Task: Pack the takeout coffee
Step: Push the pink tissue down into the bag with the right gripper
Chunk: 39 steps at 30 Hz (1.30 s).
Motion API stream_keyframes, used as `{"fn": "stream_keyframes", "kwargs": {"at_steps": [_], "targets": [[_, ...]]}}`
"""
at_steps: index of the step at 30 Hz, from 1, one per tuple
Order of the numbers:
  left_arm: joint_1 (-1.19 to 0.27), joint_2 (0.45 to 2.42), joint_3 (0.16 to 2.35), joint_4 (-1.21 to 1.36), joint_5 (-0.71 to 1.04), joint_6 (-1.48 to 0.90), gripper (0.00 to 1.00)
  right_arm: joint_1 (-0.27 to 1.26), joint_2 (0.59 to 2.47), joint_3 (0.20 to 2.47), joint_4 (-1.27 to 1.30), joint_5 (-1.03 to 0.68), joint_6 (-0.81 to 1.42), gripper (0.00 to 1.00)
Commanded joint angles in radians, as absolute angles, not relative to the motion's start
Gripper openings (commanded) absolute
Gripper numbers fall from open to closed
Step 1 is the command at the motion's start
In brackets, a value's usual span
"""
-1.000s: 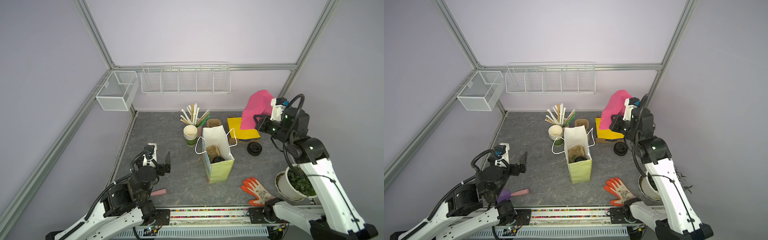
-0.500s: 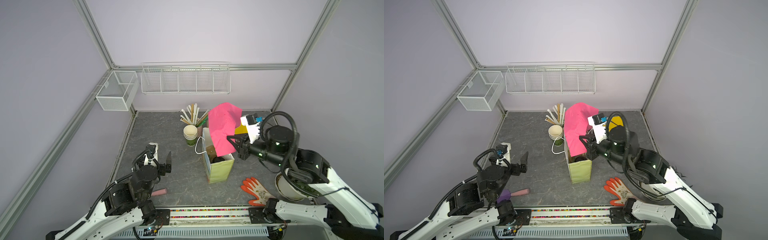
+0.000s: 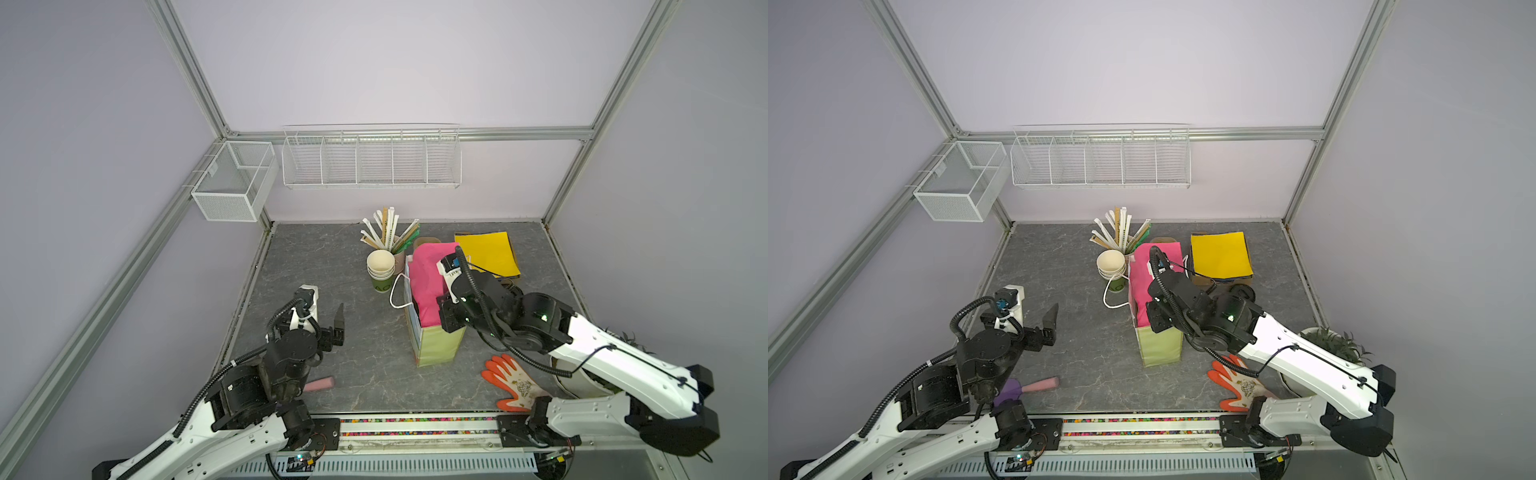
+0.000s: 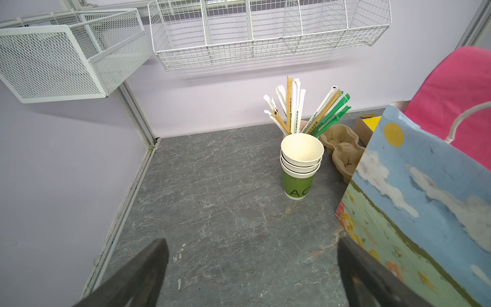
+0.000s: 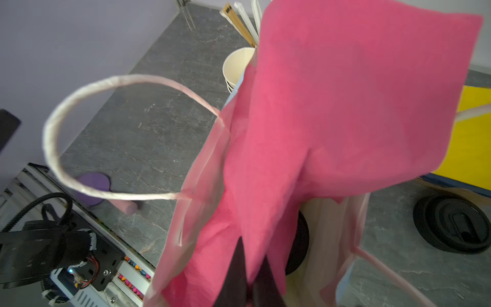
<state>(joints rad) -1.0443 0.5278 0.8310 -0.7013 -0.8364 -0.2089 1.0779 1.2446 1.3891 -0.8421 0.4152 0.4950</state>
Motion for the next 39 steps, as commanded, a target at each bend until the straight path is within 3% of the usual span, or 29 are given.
{"fn": "stream_keyframes", "kwargs": {"at_steps": [1,6,11,16,24,33,39], "targets": [[-1.039,0.531,0.828,-0.717,-0.83,-0.221,0.99,1.084,1.299,1.404,-0.915,0.447,0.532,0.07],[-1.039,0.54,0.83,-0.717,-0.825,-0.221,0.99,1.085,1.362,1.483,-0.977,0.402,0.526,0.11],[-1.039,0.548,0.83,-0.719,-0.82,-0.222,0.99,1.083,1.378,1.541,-1.005,0.406,0.52,0.4],[-1.039,0.556,0.83,-0.716,-0.815,-0.221,0.99,1.07,1.355,1.583,-0.987,0.418,0.485,0.43],[-1.038,0.563,0.829,-0.716,-0.813,-0.221,0.99,0.949,1.423,1.612,-0.971,0.268,0.463,0.4],[-1.039,0.527,0.808,-0.688,-0.846,-0.227,0.99,0.941,1.198,1.593,-0.895,0.392,0.308,0.59],[-1.039,0.524,0.795,-0.673,-0.887,-0.233,0.99,0.9,1.028,1.49,-0.882,0.48,0.284,0.77]]}}
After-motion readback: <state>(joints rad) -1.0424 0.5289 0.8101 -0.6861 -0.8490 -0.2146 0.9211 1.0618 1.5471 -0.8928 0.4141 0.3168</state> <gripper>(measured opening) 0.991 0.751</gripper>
